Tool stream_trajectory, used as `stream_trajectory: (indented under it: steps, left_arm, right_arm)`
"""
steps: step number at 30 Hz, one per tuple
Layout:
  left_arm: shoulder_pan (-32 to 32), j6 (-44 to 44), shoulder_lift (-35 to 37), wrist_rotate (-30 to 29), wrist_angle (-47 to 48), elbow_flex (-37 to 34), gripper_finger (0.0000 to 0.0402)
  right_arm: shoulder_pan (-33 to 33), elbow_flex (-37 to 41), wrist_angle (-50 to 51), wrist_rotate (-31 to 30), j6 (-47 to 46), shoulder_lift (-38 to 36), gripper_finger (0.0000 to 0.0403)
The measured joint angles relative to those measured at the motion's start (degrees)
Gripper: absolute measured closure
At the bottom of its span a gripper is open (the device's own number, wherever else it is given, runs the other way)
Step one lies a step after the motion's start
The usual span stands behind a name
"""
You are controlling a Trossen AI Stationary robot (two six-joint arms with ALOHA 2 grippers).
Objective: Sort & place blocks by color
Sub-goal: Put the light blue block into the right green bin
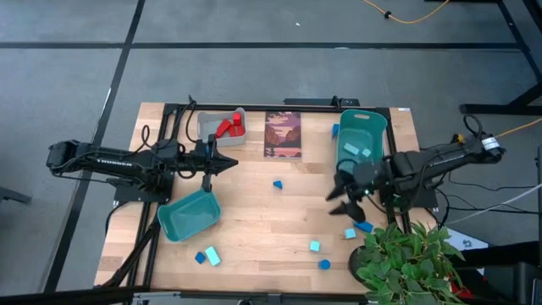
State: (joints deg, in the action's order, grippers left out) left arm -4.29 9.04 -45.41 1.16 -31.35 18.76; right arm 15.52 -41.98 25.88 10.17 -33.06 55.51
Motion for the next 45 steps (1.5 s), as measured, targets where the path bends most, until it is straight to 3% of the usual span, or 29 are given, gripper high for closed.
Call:
stream_trajectory:
  steps: [6,12,26,45]
  left_arm:
    - [-0.01,0.0,-0.01,0.0,0.04,0.0,0.0401]
    - [0.02,0.0,0.01,-0.02,0.04,0.0,0.0401]
    - [0.0,1.03,0.0,-0.05,0.04,0.0,0.0401]
    - [-0.02,-0.2,0.01,-0.04,0.07,0.0,0.0401]
  right_arm:
    - [9.7,0.15,9.32,-1.64,-16.32,2.41,0.012]
    - [16.38,0.15,9.93,-3.07,-23.69,7.68,0.012]
    - [23.52,0.24,10.7,-7.17,-22.08,20.85,0.012]
    - [23.9,0.02,11.39,-6.37,-14.78,26.84,0.012]
